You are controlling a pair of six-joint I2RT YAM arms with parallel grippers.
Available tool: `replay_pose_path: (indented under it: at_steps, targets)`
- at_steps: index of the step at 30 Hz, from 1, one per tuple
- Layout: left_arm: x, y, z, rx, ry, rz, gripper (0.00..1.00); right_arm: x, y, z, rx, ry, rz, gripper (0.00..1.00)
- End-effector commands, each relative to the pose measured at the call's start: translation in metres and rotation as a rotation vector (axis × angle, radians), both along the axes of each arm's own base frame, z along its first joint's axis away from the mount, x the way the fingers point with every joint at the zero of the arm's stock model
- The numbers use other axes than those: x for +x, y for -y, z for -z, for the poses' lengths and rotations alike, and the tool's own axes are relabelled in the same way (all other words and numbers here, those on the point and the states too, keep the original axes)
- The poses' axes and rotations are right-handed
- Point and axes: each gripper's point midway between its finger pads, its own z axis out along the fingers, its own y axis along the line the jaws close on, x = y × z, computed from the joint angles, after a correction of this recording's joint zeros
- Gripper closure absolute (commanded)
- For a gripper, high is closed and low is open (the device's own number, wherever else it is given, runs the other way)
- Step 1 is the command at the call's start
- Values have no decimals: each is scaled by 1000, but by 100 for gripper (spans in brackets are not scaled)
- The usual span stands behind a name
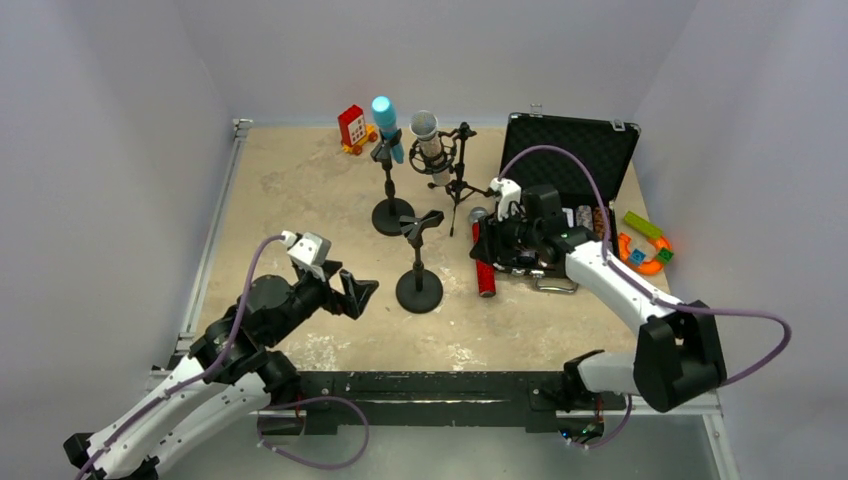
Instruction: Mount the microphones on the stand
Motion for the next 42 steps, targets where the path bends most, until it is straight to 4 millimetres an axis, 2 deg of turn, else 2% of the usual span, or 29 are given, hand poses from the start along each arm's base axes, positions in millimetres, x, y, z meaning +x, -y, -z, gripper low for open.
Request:
replay_pose_path:
  at_steps: [1,5,15,19,25,31,38,42]
  targets:
    - [1,-4,7,-96,-65,-72,1,14,4,20,-56,-47,174,41]
    - [3,-1,14,-95,-76,-72,1,19,0,25,-102,-38,194,40]
    - [5,-2,26,-72,-100,-89,1,64,5,33,-205,-16,295,34]
    - [5,-4,30,-69,-104,-98,1,63,0,49,-212,-76,282,34]
    - [5,-5,32,-70,-111,-104,1,63,4,71,-243,-135,332,34]
    - [4,-7,32,-73,-116,-112,1,64,14,84,-269,-181,441,31]
    - [3,-8,33,-75,-123,-118,1,60,19,97,-293,-227,482,30]
    - [3,-9,34,-77,-128,-122,1,55,14,108,-310,-270,447,34]
